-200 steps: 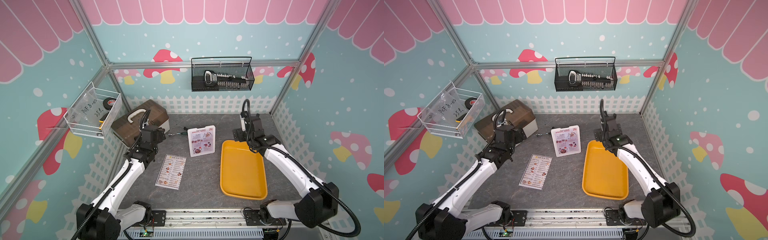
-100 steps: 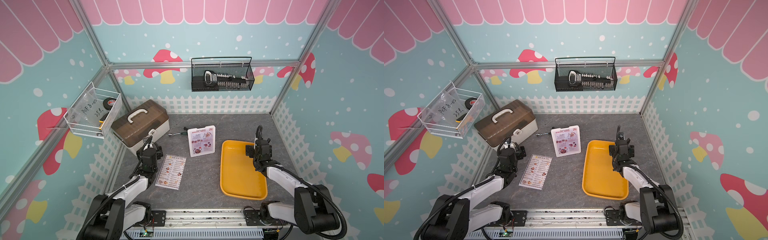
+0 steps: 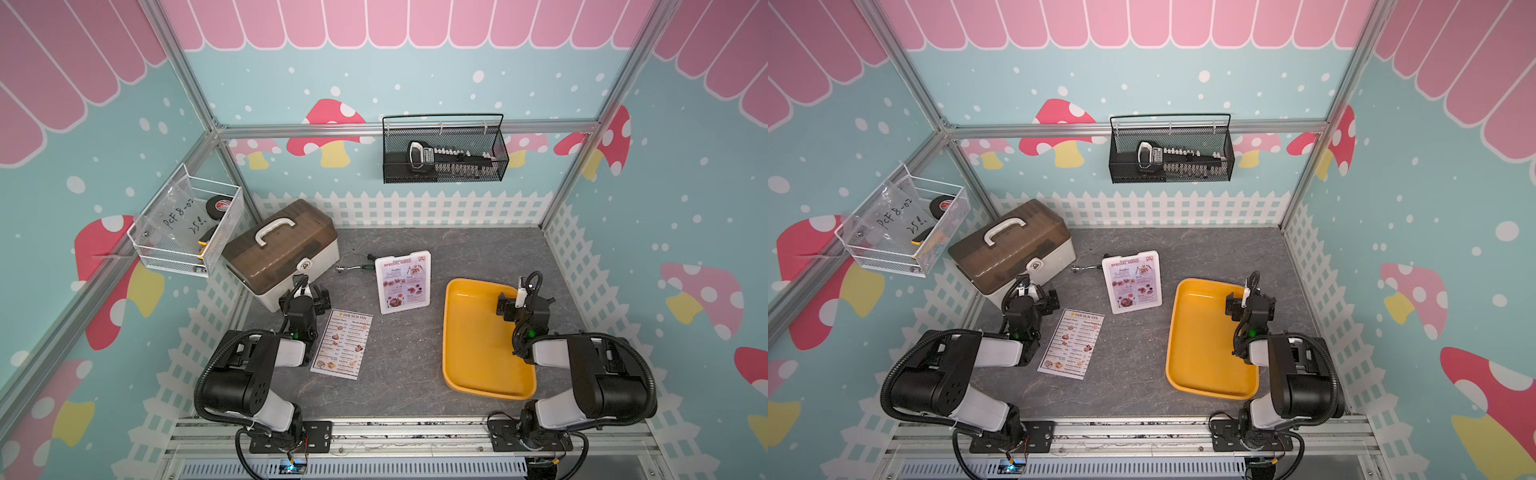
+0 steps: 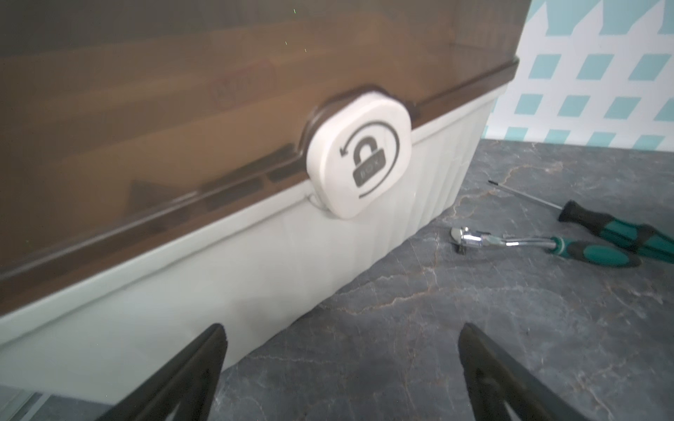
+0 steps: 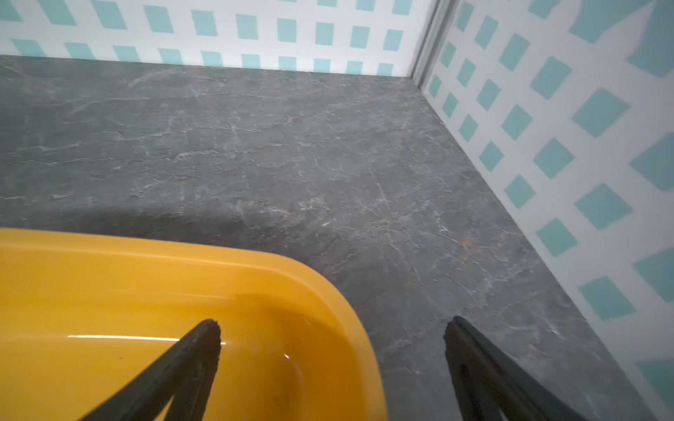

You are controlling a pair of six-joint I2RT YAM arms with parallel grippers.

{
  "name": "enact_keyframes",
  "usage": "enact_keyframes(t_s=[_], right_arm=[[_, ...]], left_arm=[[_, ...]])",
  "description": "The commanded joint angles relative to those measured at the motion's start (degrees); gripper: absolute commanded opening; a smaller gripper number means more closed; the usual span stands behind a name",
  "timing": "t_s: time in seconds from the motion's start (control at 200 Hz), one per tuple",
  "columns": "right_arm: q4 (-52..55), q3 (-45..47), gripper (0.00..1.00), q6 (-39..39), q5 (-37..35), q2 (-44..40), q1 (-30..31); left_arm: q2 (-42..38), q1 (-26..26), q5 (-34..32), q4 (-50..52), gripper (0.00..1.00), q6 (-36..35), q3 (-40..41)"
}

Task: Replace the menus in the menu holders
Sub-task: Reset both arms

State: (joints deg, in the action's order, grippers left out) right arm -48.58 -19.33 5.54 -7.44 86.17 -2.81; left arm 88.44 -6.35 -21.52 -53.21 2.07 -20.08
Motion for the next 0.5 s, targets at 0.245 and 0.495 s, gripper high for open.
enact_keyframes(t_s=[0.245,0.495], right_arm=[[-4.4,-0.9,0.99,-2.2,4.5,0.8,0.8],[-4.3,-1.1,0.99,-2.5,4.5,1.1,1.0]], left_arm=[[0.0,1.5,2.3,0.1,1.0,0.1,-1.6],[0.4,2.5,9.2,3.0,0.99,-0.9,-3.1]])
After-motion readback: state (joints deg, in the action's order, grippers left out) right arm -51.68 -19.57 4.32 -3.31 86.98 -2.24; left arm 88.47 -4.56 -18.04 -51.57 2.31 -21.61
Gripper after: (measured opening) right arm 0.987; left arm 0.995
